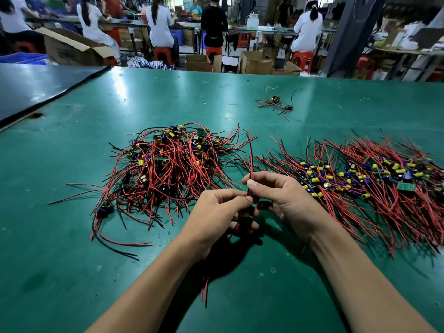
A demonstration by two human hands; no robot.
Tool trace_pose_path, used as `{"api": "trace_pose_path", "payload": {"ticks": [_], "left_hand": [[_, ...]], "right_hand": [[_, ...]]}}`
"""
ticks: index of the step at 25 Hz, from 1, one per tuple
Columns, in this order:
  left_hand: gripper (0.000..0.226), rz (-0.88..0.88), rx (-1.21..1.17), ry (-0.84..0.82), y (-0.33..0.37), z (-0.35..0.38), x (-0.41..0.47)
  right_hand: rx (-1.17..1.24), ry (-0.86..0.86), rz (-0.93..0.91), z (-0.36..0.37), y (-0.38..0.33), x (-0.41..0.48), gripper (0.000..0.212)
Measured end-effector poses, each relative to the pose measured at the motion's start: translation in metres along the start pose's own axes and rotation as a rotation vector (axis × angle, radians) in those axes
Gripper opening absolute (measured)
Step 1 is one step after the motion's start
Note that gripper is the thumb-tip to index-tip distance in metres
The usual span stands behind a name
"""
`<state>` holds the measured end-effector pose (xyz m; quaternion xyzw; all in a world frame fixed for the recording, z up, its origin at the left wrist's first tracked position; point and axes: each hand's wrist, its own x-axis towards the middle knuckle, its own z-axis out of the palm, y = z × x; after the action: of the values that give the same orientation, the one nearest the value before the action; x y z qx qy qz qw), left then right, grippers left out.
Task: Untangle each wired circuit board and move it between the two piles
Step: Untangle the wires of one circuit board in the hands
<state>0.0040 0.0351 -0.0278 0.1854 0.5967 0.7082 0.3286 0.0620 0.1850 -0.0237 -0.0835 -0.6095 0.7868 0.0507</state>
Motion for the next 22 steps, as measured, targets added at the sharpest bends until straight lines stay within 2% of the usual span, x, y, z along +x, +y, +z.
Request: {"api": "trace_pose_path", "payload": {"ticks": [4,9,14,18,22], "left_hand": [[0.023,0.031,0.054,-0.028,-0.003,-0.002,-0.001],[0.018,0.018,0.094,-0.032,-0.003,-0.004,-0.002],[0.018,0.004,0.139,-0.022,-0.004,-0.002,-0.002],[0.019,0.006,0.140,-0.010,-0.005,-0.002,-0.002],[0.018,0.064,0.142,0.011,-0.007,0.001,0.000]], "right_hand": [[-0.077,-0.076,0.037,0.002,0.007,0.000,0.036],[-0.298,-0.027,0.031,-0.003,0.007,0.003,0.026],[-0.534,0.284,-0.097,-0.007,0.010,0.008,0.029],[-0.440,0.343,-0.162,0.005,0.015,0.010,0.050],[-0.283,0.285,-0.067,0.011,0.011,0.010,0.055]]}}
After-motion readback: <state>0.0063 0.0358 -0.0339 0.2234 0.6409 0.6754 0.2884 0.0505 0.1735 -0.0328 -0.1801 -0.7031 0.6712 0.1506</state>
